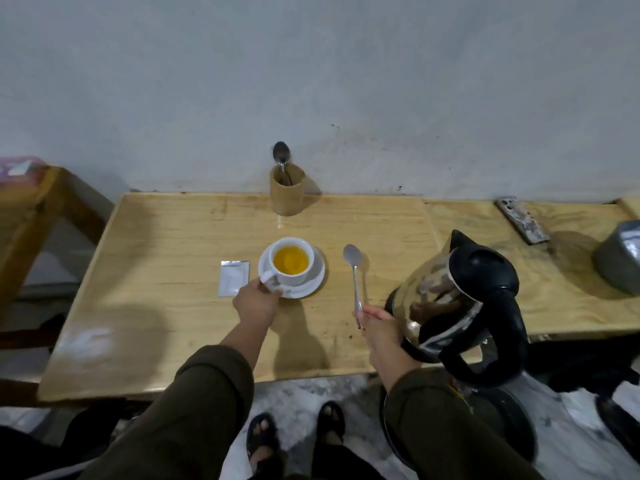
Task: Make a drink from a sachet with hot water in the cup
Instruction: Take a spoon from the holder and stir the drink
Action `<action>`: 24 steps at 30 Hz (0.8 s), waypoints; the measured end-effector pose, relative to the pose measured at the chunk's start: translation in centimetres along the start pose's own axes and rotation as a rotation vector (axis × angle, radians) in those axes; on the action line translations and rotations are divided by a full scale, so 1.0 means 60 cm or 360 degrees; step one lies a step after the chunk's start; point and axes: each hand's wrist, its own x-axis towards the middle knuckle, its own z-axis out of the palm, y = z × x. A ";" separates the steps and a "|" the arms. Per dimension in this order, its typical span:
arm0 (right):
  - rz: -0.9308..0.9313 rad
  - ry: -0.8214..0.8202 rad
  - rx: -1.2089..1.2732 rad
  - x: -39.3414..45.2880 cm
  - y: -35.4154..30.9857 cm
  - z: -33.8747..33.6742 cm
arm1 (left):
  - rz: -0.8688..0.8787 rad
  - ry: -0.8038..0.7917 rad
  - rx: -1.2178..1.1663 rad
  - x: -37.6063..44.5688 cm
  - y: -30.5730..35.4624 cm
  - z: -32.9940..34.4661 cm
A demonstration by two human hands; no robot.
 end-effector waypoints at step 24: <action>-0.0167 0.0037 -0.1147 0.089 -0.028 0.044 | -0.0097 0.0351 -0.0172 -0.018 0.000 0.040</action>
